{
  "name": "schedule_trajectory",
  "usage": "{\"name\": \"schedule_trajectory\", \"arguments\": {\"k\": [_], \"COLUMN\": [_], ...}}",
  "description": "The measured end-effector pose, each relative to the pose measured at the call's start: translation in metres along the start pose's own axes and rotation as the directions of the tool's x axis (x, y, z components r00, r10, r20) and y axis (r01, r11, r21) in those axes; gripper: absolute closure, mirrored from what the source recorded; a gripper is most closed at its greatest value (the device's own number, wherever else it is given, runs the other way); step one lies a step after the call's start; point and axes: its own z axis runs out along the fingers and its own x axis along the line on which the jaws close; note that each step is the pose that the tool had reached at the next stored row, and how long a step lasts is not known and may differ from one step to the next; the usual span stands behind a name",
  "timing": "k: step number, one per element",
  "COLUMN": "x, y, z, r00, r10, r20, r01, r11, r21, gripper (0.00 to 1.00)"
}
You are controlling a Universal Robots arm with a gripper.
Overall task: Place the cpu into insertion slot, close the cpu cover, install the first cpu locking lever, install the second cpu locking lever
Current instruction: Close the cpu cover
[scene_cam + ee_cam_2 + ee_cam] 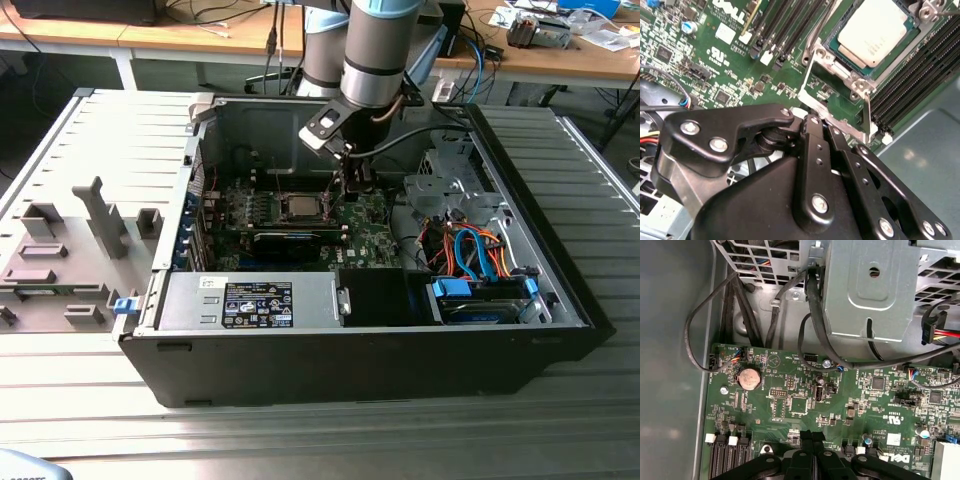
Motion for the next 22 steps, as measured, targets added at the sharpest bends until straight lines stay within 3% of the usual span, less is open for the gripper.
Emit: {"name": "schedule_trajectory", "arguments": {"k": [5,12,22], "x": [0.0011,0.0010,0.0011], "y": [0.0004,0.0002,0.0002], "z": [-0.0028,-0.0201,-0.0206], "r00": [1.0000,1.0000,1.0000], "r10": [0.000,0.000,0.000], "r20": [-0.0048,-0.0047,-0.0047], "r01": [0.000,0.000,0.000], "r11": [1.0000,1.0000,1.0000], "r21": [-0.0024,-0.0025,-0.0024], "gripper": [0.89,0.89,0.89]}}
